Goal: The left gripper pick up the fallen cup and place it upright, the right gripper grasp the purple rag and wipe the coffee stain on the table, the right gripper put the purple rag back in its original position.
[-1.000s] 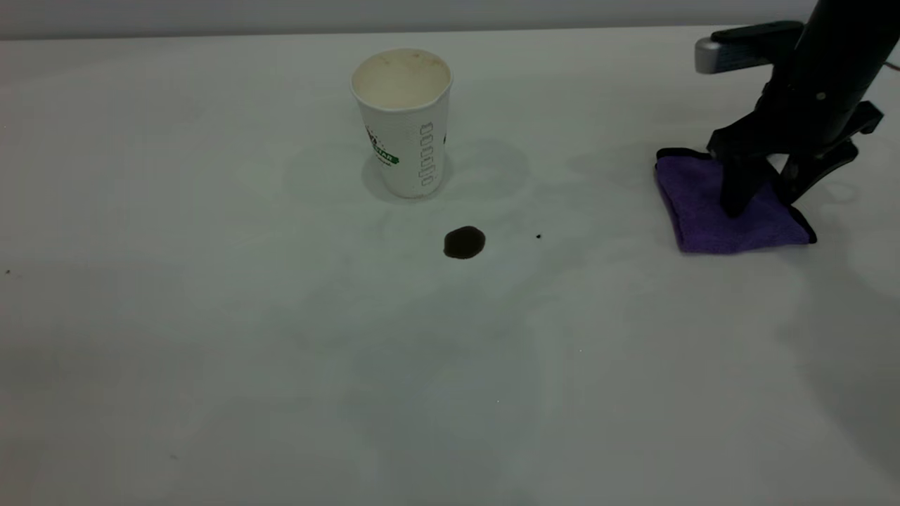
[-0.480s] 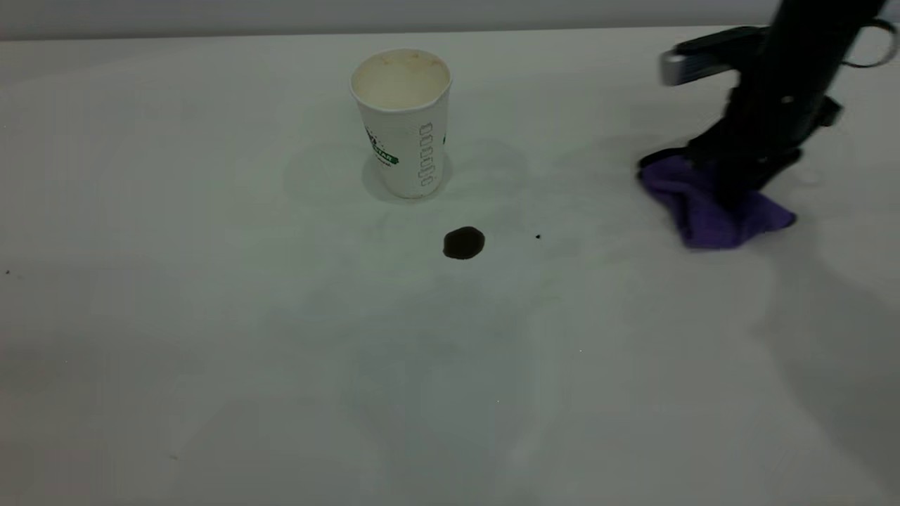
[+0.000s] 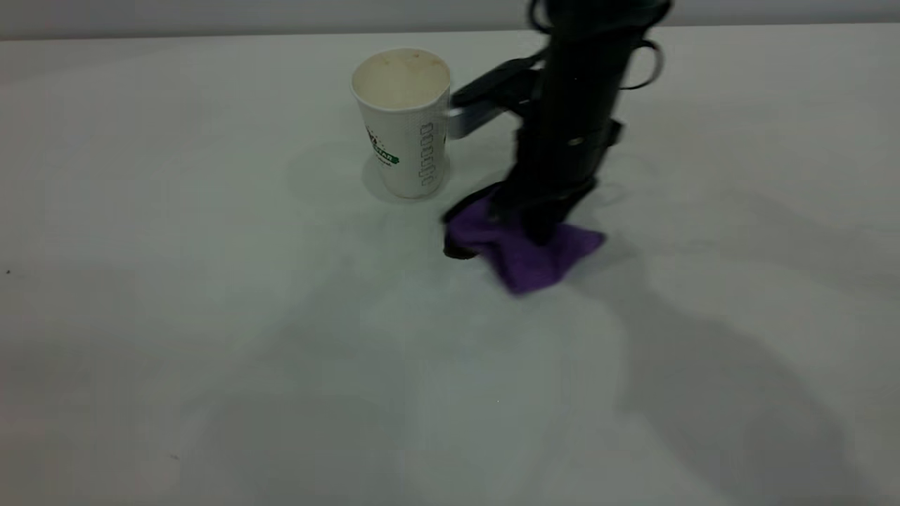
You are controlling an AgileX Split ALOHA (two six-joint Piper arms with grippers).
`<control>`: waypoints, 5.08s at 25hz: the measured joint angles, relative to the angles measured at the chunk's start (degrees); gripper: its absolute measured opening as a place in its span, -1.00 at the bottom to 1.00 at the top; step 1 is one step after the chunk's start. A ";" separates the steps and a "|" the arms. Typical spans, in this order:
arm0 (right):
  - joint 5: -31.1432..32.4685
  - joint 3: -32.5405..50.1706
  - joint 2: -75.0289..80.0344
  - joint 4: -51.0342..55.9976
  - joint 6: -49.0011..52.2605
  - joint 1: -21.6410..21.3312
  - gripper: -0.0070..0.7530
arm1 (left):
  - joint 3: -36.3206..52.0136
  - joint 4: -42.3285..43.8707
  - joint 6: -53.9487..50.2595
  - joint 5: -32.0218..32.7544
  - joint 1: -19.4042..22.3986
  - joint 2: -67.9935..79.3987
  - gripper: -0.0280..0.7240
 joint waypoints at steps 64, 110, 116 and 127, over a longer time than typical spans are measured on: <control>36.60 -4.75 -40.81 -15.59 19.02 -23.02 0.92 | 0.00 0.00 0.05 0.02 0.00 0.00 -0.29; 31.80 68.30 -129.34 -3.64 14.61 -23.37 0.53 | 0.00 0.00 0.05 0.02 0.00 0.00 -0.29; 31.80 68.30 -138.37 -3.64 14.61 -27.02 0.48 | 0.00 0.00 0.05 0.02 0.00 0.00 -0.29; 32.22 68.30 -147.05 -3.60 14.61 -31.22 0.48 | 0.00 0.00 0.05 0.02 0.00 0.00 -0.29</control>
